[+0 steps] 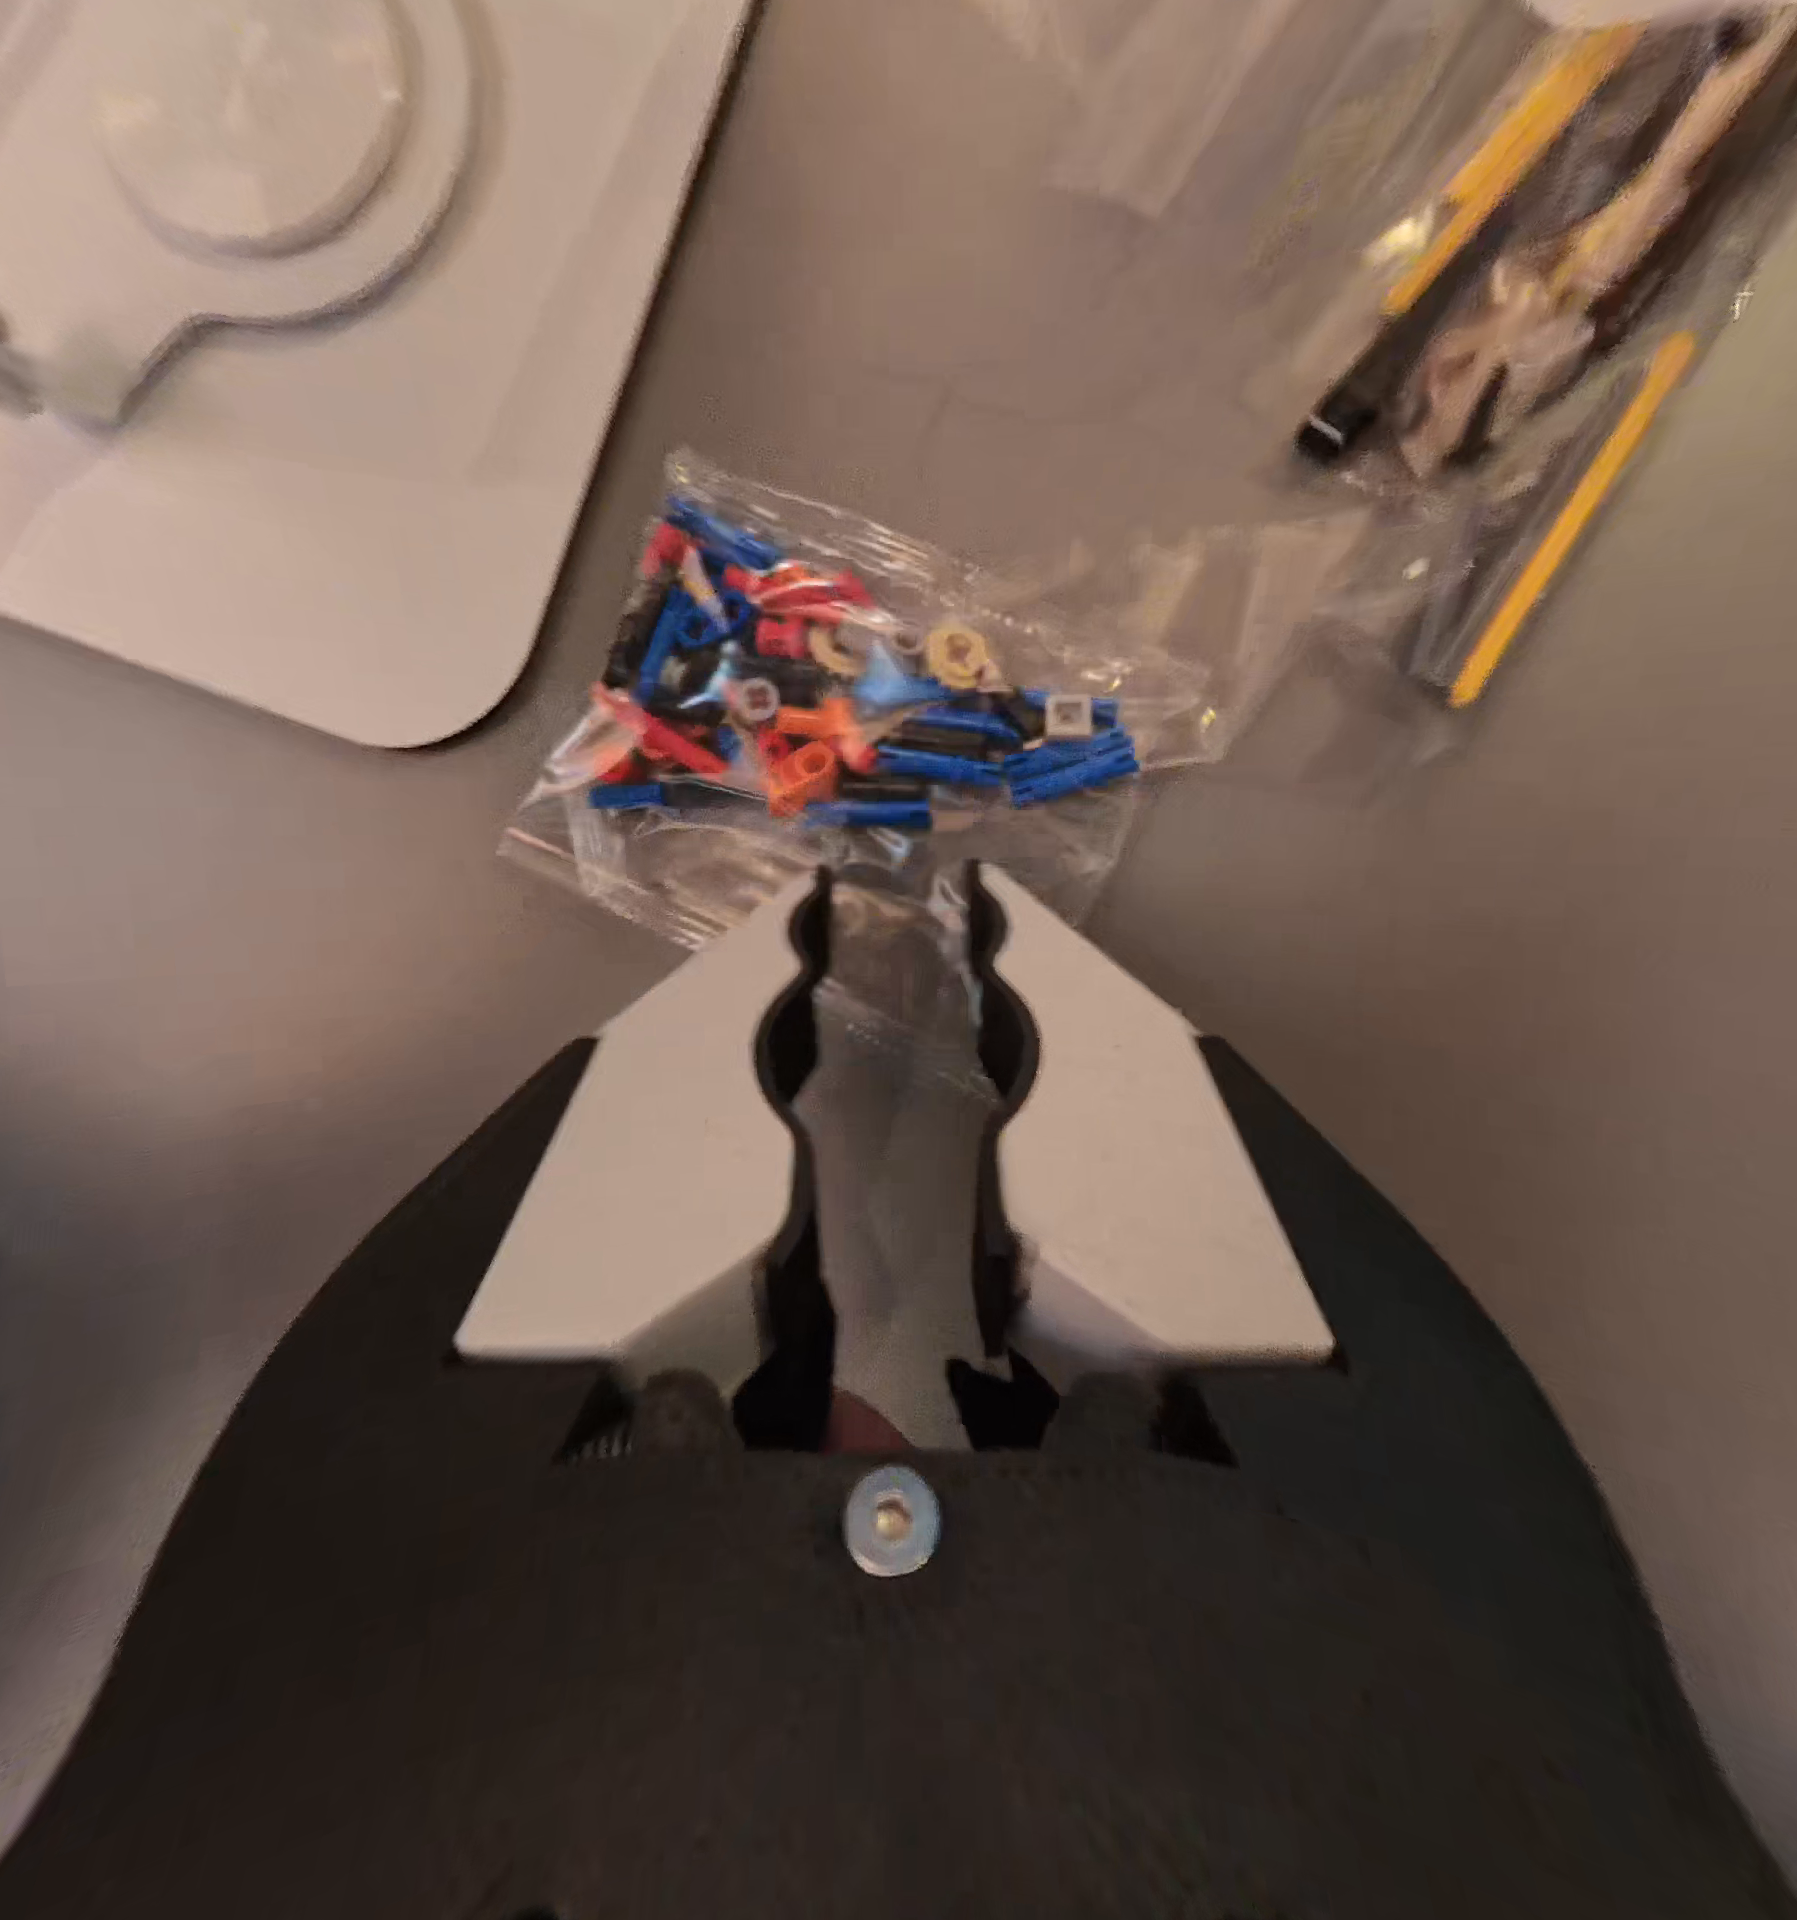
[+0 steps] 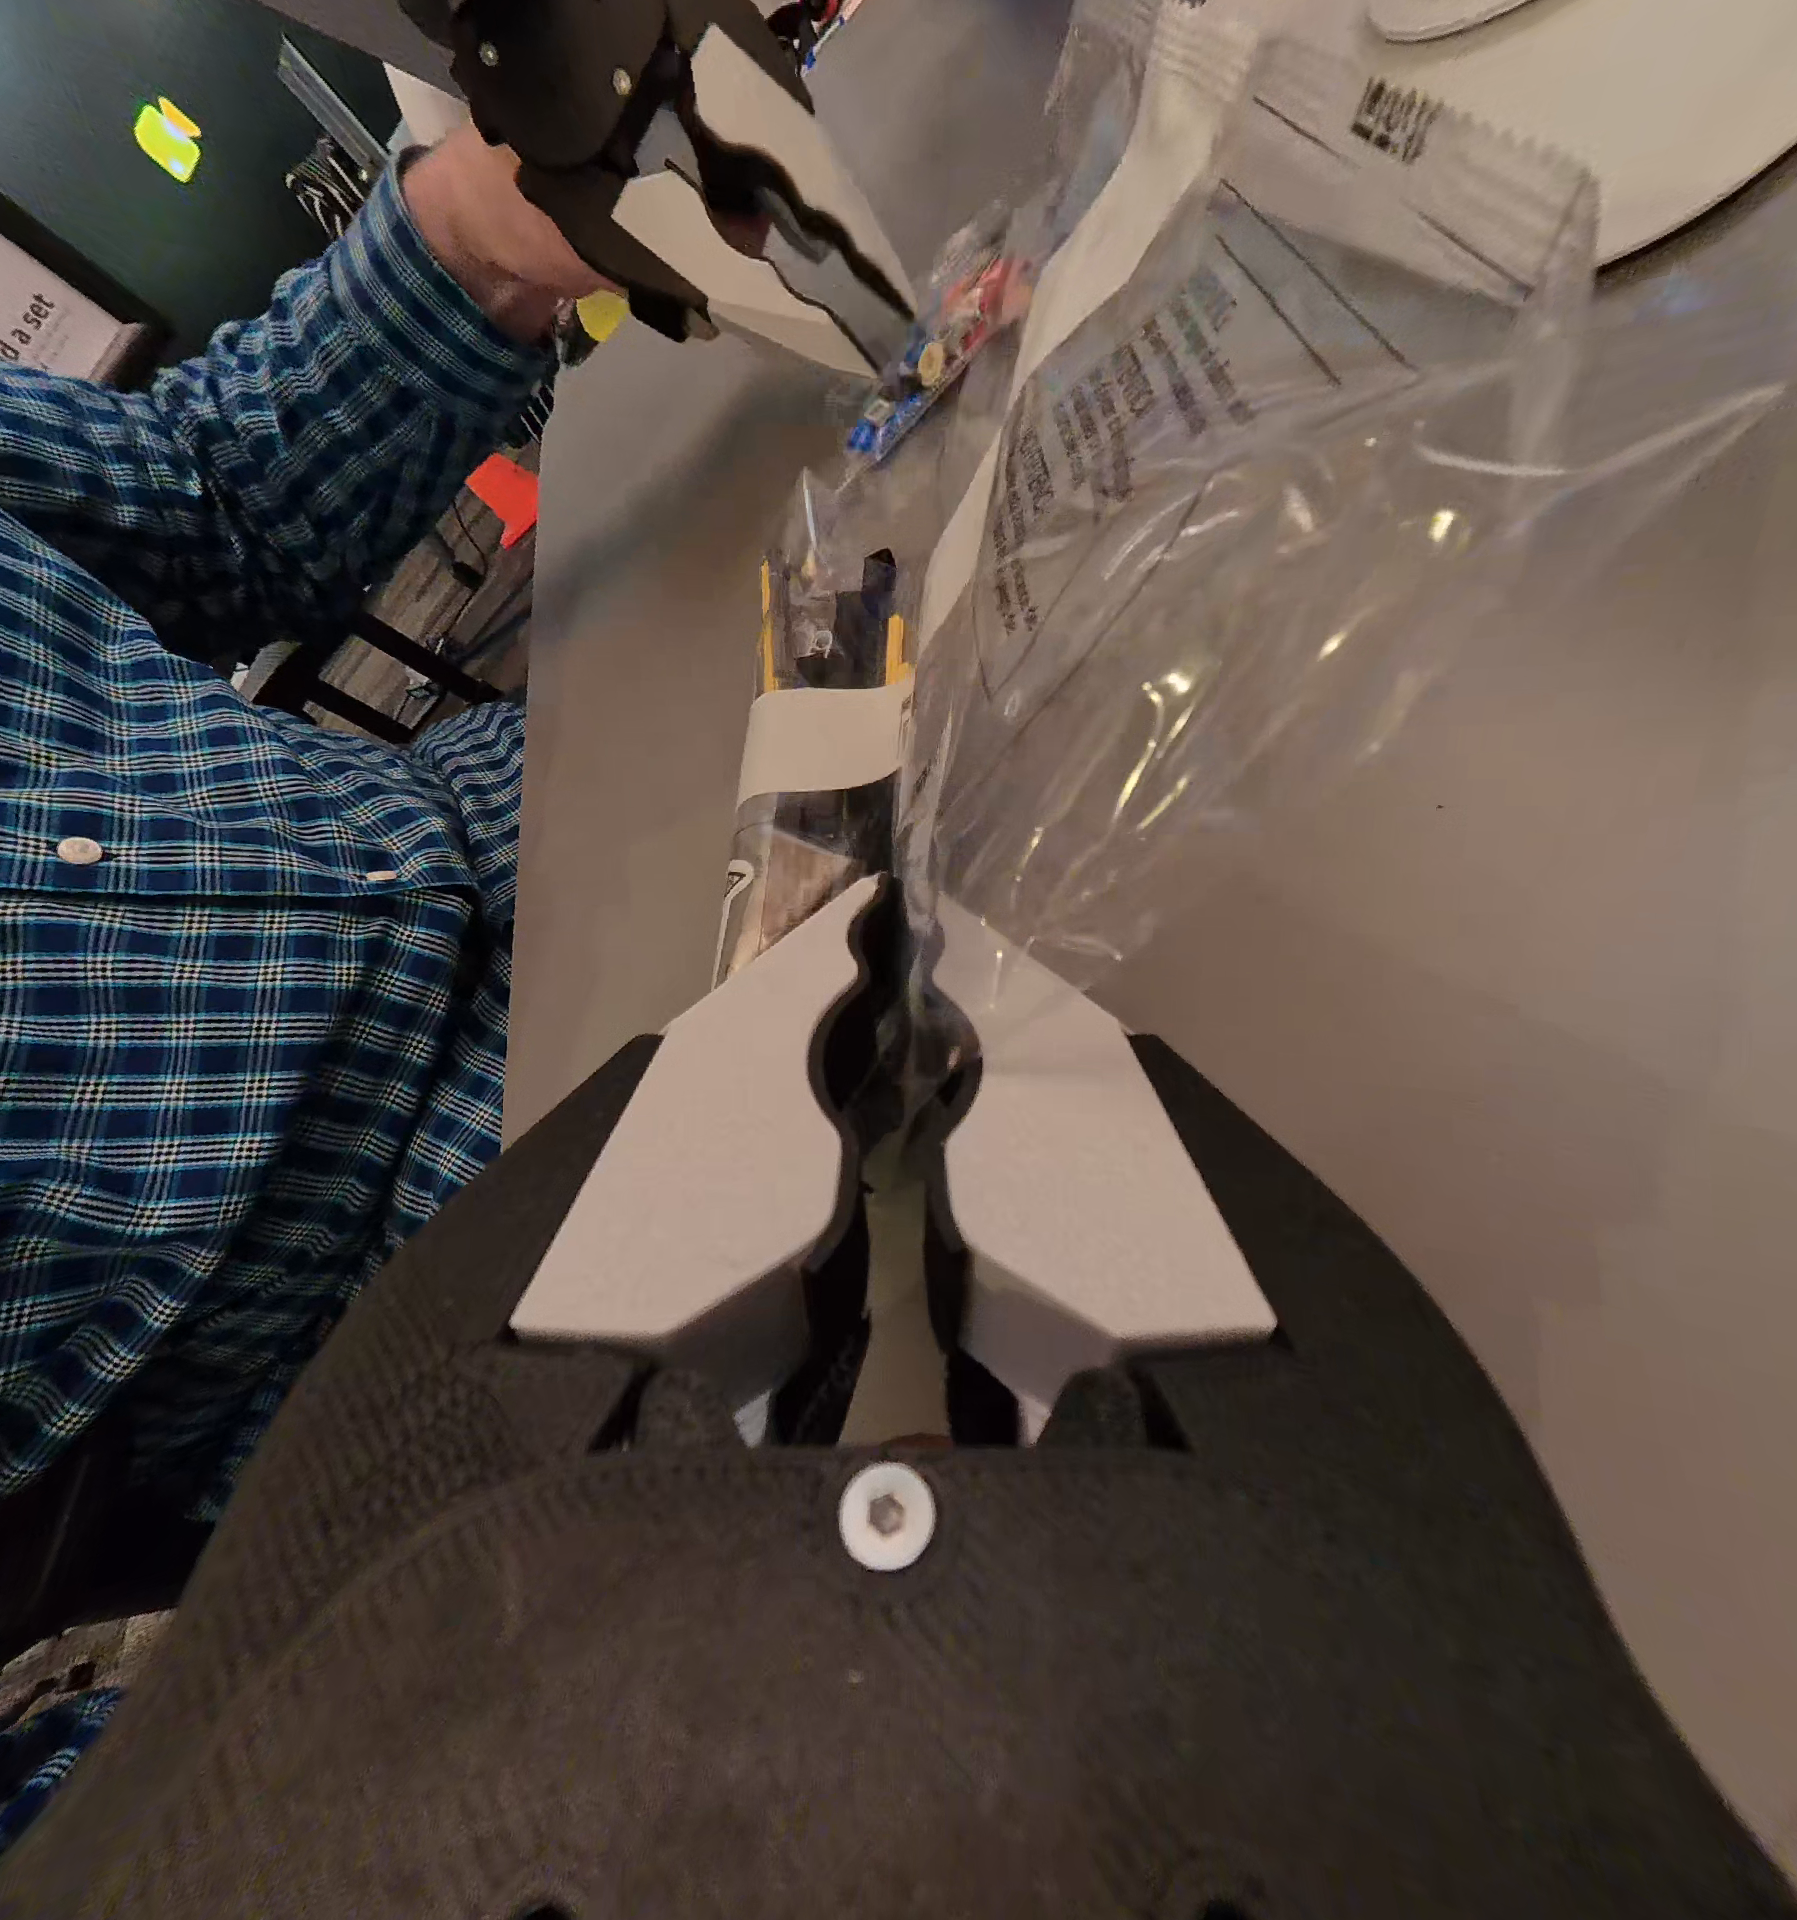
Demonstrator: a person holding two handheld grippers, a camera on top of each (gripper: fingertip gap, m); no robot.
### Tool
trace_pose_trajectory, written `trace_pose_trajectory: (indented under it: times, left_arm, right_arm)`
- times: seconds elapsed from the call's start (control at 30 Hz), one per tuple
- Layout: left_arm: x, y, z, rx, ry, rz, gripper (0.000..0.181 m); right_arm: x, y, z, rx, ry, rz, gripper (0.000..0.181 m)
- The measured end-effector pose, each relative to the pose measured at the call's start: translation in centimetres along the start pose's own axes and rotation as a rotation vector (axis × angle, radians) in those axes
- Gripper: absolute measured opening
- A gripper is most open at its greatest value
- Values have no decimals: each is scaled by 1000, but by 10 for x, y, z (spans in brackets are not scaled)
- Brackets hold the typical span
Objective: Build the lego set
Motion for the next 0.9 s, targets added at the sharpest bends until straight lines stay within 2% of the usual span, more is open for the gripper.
trace_pose_trajectory:
  times: [0.03, 0.07, 0.17, 0.23, 0.3, 0.43, 0.6, 0.77, 0.87, 0.9]
  left_arm:
    - [-2, 5, -5, 34, 40, -17, 41]
    - [-4, 8, -11, 67, 80, -44, 53]
    - [-7, 7, -27, 131, 203, -127, 63]
    - [2, -10, -31, 99, 218, -114, 65]
    - [0, -24, -28, 45, 210, -165, 63]
    - [0, -26, -28, 27, 202, -150, 58]
    - [12, -16, -10, -71, 53, -9, 53]
    - [13, 5, 22, -217, -153, 117, 48]
    - [-6, 23, 43, -311, -206, 96, 46]
    - [-11, 28, 46, -321, -210, 83, 52]
  right_arm:
    - [0, 0, 0, 0, -2, 0, 0]
    - [0, 0, 0, 0, -3, 0, 0]
    - [1, 0, 1, -2, -5, 1, 0]
    - [1, 0, 1, -2, -6, 2, 0]
    - [1, 0, 1, -2, -6, 1, 0]
    - [1, 2, 2, -2, -8, -1, 0]
    - [1, 6, 4, -5, -6, -9, 0]
    - [1, 8, 6, -18, -7, -24, 0]
    - [2, 9, 7, -26, -8, -27, 0]
    - [2, 9, 7, -27, -8, -27, 0]
Point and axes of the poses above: each gripper's, where its closed fingertips meet, y back along the fingers, z out of its underside, x = y × z across the jaws, the point moved 2 cm from there along y, back along the fingers, and after that the axes turned 9 degrees about z, right-handed, at the moved point
